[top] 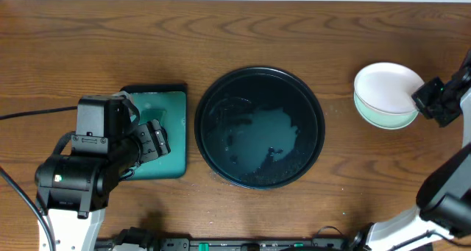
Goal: Clean dirty plates on tray and stack at the side
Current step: 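Carry the white plate right and lower it onto the green plate stack, then open the right gripper and release the white plate on the stack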
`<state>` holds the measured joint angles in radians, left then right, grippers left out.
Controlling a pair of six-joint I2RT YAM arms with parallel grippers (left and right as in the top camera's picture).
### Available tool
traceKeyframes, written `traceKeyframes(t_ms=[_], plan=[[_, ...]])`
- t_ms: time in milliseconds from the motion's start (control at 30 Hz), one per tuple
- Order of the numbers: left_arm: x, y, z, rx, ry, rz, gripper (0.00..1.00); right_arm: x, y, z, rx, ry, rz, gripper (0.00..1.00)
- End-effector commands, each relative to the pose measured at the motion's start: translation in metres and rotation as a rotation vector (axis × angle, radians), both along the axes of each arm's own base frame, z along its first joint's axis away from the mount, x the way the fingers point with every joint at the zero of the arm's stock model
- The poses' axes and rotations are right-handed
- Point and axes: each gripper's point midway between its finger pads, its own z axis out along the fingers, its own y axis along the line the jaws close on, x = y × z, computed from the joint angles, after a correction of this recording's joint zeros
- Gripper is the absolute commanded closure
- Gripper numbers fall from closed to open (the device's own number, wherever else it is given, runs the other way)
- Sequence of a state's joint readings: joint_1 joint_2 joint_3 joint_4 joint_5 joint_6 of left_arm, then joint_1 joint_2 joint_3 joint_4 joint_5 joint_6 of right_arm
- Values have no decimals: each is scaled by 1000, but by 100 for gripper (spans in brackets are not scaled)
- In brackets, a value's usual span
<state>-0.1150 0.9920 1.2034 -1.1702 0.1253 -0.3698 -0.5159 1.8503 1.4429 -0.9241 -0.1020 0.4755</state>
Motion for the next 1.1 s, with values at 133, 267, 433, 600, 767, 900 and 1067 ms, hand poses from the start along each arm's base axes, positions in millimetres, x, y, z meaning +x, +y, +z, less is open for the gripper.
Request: traceKeyframes(t_ms=[133, 267, 433, 600, 767, 900, 1067], plan=[[0, -1, 2, -3, -4, 5, 18, 13, -9, -18, 11, -13, -23, 99], [0, -1, 2, -3, -4, 5, 18, 19, -13, -17, -7, -37, -22, 80], [0, -1, 2, -3, -4, 5, 18, 22, -14, -16, -12, -48, -21, 66], [0, -1, 2, -3, -4, 4, 18, 26, -6, -15, 2, -61, 50, 78], [0, -1, 2, -3, -4, 5, 18, 46, 30, -4, 104, -163, 229, 75], [0, -1, 2, -3, -4, 4, 18, 64, 64, 23, 101, -263, 432, 70], [0, -1, 2, -3, -4, 5, 18, 68, 124, 88, -7, -387, 717, 67]])
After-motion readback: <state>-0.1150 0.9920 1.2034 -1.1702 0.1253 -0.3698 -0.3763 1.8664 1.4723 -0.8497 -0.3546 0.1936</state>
